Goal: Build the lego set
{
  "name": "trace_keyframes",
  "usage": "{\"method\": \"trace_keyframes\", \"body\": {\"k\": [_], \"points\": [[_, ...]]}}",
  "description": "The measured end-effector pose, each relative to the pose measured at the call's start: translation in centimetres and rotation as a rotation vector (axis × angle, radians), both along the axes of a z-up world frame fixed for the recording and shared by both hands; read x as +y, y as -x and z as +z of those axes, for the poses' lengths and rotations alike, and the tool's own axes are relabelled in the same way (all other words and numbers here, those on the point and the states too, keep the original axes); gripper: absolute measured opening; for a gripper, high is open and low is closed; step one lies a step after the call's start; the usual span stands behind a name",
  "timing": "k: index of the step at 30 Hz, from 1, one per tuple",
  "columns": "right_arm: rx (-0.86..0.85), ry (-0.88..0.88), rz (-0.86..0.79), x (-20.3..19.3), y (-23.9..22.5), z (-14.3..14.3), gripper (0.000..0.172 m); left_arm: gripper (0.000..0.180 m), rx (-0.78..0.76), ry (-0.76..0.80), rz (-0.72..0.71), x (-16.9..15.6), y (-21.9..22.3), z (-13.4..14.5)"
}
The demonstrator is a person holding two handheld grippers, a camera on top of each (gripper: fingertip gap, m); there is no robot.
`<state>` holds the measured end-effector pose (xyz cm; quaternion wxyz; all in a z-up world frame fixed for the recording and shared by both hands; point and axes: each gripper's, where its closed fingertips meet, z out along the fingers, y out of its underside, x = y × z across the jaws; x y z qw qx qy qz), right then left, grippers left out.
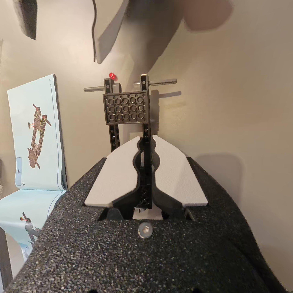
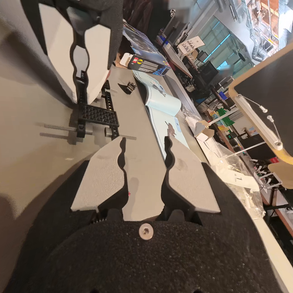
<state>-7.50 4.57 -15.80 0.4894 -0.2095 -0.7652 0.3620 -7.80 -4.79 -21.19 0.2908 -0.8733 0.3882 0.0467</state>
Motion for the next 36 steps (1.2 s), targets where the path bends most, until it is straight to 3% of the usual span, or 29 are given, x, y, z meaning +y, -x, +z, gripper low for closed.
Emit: {"method": "trace_keyframes", "body": {"k": [12,30,36], "points": [[0.205,-0.481,0.108,-2.7,-1.4,-2.2,0.049,0.008,-0.019,0.03,-0.062,-0.6,-0.8,0.3],[0.319,-0.667,0.201,-5.0,-1.4,-2.5,0.042,0.008,-0.027,0.103,-0.132,-1.1,-1.8,0.7],[0.359,-0.71,0.205,-5.3,-1.3,-2.4,0.03,0.008,-0.033,0.114,-0.148,-1.0,-2.1,0.9]]}}
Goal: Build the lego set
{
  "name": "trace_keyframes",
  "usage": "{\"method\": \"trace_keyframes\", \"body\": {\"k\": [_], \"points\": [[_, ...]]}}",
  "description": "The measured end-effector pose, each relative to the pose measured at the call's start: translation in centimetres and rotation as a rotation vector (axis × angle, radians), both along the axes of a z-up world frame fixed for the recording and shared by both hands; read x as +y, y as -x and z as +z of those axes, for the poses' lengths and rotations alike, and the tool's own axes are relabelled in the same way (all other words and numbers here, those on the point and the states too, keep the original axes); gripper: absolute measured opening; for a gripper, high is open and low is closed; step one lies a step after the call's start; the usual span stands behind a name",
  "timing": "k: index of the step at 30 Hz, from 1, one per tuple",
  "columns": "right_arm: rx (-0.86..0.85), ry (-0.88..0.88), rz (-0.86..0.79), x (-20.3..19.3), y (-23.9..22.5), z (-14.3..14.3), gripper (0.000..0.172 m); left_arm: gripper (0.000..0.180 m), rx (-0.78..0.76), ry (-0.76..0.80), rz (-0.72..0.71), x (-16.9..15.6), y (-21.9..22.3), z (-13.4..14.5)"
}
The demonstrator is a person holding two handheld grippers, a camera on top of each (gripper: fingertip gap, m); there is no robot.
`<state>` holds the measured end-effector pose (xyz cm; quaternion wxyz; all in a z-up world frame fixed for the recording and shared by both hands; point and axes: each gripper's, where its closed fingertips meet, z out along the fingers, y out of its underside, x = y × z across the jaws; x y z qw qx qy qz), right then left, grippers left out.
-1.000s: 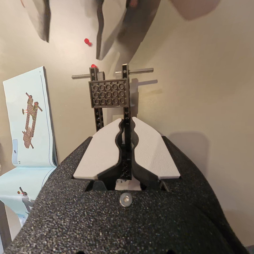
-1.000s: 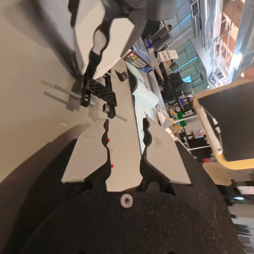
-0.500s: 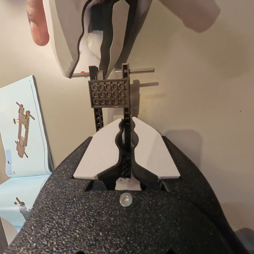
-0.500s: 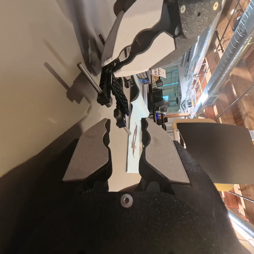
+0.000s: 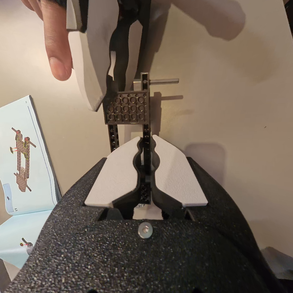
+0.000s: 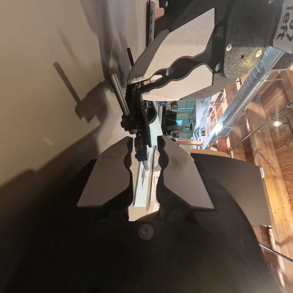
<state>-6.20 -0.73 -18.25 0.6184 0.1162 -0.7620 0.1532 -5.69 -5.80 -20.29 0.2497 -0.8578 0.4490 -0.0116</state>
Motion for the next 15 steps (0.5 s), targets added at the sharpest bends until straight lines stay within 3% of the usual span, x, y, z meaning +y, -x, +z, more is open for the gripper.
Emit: {"method": "trace_keyframes", "body": {"k": [3,15], "points": [[0.032,-0.026,-0.004,0.06,0.11,0.05,0.019,0.008,-0.003,-0.005,-0.001,0.09,-0.04,0.08],[0.032,-0.06,-0.005,0.09,0.1,-0.5,0.017,0.009,-0.009,-0.027,0.012,0.24,-0.02,-0.42]]}}
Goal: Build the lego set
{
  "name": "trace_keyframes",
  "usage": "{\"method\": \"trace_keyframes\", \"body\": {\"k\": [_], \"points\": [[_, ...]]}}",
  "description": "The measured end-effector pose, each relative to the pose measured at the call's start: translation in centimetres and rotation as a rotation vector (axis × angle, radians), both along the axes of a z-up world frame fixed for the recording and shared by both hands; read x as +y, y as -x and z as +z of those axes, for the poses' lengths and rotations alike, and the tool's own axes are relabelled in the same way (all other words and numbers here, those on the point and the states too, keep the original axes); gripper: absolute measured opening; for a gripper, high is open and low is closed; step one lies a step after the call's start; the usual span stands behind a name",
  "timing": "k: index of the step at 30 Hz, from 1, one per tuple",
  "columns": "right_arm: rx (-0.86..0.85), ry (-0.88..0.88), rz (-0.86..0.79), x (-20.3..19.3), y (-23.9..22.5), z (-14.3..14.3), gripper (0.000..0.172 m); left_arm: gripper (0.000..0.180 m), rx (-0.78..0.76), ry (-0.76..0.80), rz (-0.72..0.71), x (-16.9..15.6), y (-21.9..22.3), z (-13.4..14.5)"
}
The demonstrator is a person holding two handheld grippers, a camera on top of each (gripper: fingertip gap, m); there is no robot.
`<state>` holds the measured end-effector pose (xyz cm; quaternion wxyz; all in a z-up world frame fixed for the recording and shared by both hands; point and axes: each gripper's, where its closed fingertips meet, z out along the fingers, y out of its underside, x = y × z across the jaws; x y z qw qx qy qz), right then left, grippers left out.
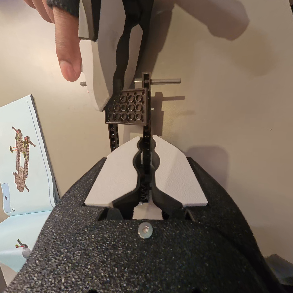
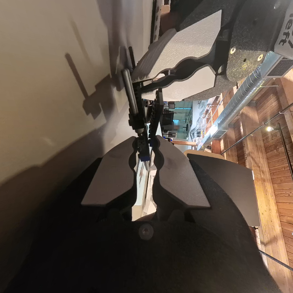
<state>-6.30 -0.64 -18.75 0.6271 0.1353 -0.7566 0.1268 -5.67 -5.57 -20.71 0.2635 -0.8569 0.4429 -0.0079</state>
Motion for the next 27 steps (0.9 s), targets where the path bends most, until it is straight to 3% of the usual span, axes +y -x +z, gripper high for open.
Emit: {"method": "trace_keyframes", "body": {"k": [4,11,15,19,27], "points": [[0.006,-0.013,-0.002,0.2,0.1,-0.1,0.017,0.011,-0.009,-0.026,0.017,0.2,0.1,0.0],[0.008,-0.017,-0.013,0.8,0.4,-0.3,0.017,0.04,-0.078,-0.169,0.06,1.2,0.5,2.0],[-0.013,-0.006,-0.029,1.2,0.5,-0.3,0.017,0.045,0.008,-0.365,0.075,2.6,0.2,2.7],[-0.017,-0.005,-0.039,1.4,0.5,-0.3,0.017,0.047,0.203,-0.641,0.093,3.6,0.0,4.2],[-0.024,0.007,-0.046,1.5,0.6,-0.3,0.017,0.046,0.393,-0.644,0.088,3.6,-1.3,1.5]]}}
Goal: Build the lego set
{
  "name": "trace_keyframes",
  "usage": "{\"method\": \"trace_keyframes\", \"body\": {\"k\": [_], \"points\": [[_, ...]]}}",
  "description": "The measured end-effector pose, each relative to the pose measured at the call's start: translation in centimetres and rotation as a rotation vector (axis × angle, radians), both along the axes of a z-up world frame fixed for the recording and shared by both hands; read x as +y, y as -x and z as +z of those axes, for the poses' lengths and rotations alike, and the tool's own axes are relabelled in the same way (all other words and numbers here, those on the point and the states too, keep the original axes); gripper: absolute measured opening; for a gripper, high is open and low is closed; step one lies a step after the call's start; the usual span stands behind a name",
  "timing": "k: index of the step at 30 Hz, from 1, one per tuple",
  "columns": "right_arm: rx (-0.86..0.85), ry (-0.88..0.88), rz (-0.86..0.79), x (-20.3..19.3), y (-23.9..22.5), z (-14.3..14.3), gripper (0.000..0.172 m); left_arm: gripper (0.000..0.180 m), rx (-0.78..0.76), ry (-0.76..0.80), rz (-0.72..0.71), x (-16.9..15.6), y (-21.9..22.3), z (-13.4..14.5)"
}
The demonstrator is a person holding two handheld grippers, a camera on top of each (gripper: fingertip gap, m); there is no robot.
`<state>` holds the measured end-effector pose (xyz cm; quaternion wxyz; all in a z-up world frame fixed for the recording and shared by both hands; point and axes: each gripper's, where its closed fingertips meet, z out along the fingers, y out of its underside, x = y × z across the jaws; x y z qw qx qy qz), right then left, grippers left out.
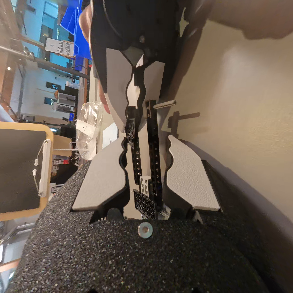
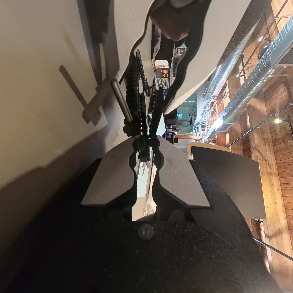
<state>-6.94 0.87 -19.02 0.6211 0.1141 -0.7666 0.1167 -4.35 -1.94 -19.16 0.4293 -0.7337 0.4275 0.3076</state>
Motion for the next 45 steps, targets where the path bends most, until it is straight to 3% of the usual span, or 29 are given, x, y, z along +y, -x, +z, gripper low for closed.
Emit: {"method": "trace_keyframes", "body": {"k": [6,12,16,26,31,36,41,45], "points": [[0.002,0.012,-0.008,0.2,0.1,0.1,0.017,0.042,0.187,-0.086,0.071,1.0,0.7,0.4],[0.0,0.013,-0.02,0.6,0.1,0.0,0.018,0.02,0.371,-0.132,0.086,1.2,1.2,0.2],[0.005,0.0,-0.032,0.7,0.2,-0.1,0.019,0.019,0.341,-0.131,0.07,1.3,1.1,0.0],[-0.036,0.038,-0.091,1.6,0.1,0.5,0.043,0.018,0.272,-0.122,0.054,1.1,1.2,0.1],[-0.158,0.05,-0.125,2.3,-0.9,0.0,0.049,0.018,0.288,-0.125,0.023,0.9,0.9,0.2],[-0.423,0.17,-0.148,2.7,-3.0,-1.0,0.051,0.018,0.301,-0.144,-0.026,0.3,0.3,0.5],[-0.633,0.289,-0.108,1.6,-4.9,-1.8,0.04,0.017,0.287,-0.134,-0.133,-0.7,-1.2,0.3],[-0.696,0.29,-0.057,0.3,-5.9,-2.5,0.021,0.017,0.264,-0.089,-0.212,-1.3,-2.2,-0.3]]}}
